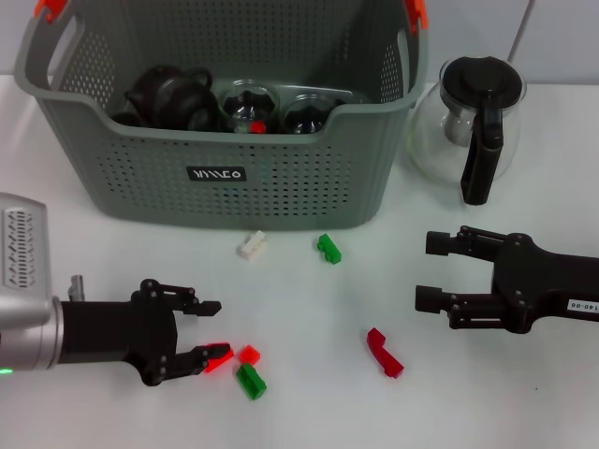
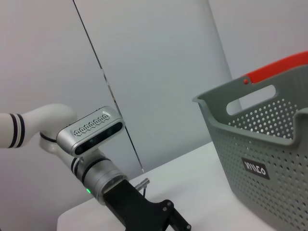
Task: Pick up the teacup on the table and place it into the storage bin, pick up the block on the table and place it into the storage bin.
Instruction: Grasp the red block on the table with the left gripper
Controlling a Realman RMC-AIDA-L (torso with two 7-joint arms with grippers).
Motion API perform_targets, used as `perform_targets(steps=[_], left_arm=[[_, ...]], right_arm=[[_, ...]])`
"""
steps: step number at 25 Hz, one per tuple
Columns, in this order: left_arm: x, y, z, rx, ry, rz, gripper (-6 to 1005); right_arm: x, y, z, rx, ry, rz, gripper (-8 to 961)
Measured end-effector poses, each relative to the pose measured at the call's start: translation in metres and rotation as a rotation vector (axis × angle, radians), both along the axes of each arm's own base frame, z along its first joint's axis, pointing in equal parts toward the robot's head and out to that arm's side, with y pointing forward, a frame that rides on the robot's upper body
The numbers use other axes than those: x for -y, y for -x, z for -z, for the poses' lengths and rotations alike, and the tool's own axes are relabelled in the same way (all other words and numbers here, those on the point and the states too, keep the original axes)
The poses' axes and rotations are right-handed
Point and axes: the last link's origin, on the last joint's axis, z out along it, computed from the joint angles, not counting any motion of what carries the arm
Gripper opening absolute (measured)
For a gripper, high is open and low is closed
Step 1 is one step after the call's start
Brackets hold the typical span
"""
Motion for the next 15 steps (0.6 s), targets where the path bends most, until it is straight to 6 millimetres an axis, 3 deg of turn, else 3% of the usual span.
perform_targets(steps=[15], left_arm=[[0.006,0.011,0.005,0.007,-0.01,-0.066,478]], right_arm=[[-0.001,0.0,-0.001,0.002,-0.001,-0.002,940]])
